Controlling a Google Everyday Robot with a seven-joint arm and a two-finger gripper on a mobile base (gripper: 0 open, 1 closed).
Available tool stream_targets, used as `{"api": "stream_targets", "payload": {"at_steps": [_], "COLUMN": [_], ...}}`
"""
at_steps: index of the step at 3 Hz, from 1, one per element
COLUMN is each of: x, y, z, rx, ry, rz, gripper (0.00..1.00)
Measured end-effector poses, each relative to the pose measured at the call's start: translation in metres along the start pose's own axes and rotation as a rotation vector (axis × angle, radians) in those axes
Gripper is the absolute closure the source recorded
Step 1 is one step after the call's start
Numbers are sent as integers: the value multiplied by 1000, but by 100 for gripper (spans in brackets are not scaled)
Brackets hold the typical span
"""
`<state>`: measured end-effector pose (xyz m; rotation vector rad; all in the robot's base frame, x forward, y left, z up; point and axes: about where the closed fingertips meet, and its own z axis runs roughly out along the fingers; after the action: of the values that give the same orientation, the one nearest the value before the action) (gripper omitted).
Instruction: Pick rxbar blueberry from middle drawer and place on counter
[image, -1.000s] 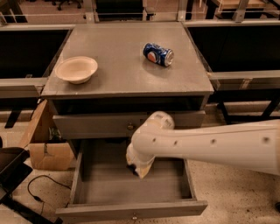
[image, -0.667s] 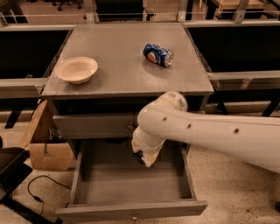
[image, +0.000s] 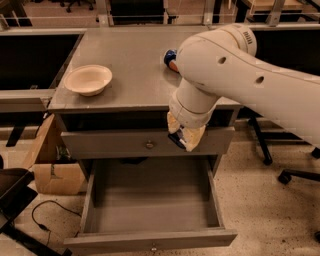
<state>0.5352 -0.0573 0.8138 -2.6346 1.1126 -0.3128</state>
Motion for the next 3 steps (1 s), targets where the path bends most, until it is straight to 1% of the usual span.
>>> {"api": "stream_targets", "payload": {"at_steps": [1, 2, 3], "x": [0, 6, 19], "y": [0, -18, -87], "z": [-2, -22, -72], "rx": [-4, 5, 90], "ry": [-1, 37, 85], "rz": [1, -48, -190], "gripper": [100, 100, 100]}}
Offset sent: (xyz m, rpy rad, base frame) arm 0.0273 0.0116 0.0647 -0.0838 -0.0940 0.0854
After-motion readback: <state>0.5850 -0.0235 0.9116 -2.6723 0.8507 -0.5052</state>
